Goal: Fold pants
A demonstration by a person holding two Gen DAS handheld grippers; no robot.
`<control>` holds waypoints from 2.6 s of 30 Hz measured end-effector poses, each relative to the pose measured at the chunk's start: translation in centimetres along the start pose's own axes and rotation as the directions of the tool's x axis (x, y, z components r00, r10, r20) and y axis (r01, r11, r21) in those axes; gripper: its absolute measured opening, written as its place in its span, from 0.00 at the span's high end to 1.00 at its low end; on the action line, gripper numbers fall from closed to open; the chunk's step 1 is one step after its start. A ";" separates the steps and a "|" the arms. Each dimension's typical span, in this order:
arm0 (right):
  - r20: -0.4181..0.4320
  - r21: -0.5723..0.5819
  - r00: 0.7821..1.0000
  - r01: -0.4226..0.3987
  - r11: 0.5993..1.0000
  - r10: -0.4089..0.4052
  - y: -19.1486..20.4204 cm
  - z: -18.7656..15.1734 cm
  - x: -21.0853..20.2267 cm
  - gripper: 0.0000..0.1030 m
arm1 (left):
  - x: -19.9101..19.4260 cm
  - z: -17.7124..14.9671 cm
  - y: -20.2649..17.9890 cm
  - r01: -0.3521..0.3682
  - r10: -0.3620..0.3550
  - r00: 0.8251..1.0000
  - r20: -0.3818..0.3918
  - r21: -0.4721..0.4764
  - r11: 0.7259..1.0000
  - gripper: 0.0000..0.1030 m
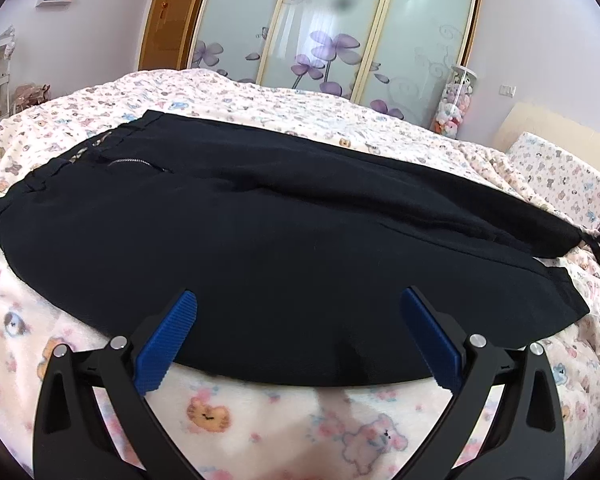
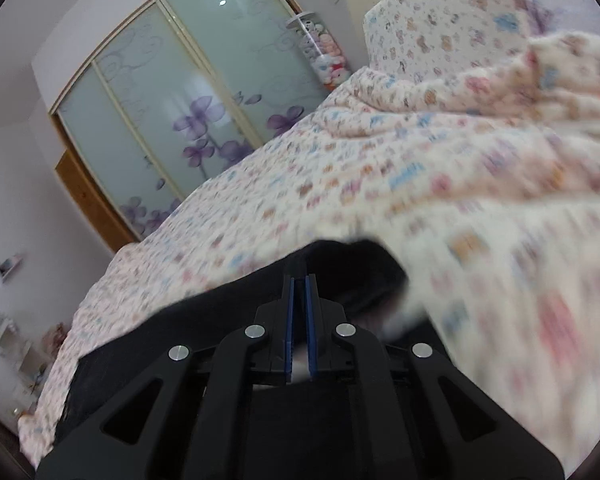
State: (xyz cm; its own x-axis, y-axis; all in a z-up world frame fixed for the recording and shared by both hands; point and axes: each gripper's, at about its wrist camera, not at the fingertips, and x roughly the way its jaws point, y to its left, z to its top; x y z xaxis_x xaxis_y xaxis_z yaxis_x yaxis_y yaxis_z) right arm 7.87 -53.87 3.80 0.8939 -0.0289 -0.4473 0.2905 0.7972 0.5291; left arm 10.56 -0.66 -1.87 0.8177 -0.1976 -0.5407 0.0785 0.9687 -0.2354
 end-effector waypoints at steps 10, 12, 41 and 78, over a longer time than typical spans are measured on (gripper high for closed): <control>-0.178 0.135 0.963 0.225 0.965 -0.200 -3.9 -8.0 -6.3 0.99 | -1.3 0.1 0.1 -0.018 0.019 0.999 0.051 -0.013 1.000 0.02; -0.185 0.204 0.970 0.194 0.960 -0.157 -3.6 -7.8 -7.4 0.68 | -1.3 0.1 0.1 -0.024 0.025 0.999 0.048 -0.017 1.000 0.02; -0.001 0.606 0.994 0.090 0.790 -0.112 -2.5 -11.8 -4.1 0.97 | -2.4 0.1 -0.5 -0.010 0.010 0.995 0.097 0.002 1.000 0.02; -0.127 0.713 0.989 0.037 0.701 0.077 11.1 -16.6 9.7 0.96 | -3.9 1.1 -0.3 0.090 -0.090 0.980 0.179 0.008 0.996 0.02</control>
State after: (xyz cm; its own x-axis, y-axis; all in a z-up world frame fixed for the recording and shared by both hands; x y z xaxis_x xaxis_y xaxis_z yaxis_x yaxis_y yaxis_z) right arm 14.07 -35.30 -6.64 0.8629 0.1092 -0.4934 0.4800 0.1279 0.8679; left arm 7.99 0.02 1.20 0.8962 -0.2542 -0.3637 0.1567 0.9481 -0.2765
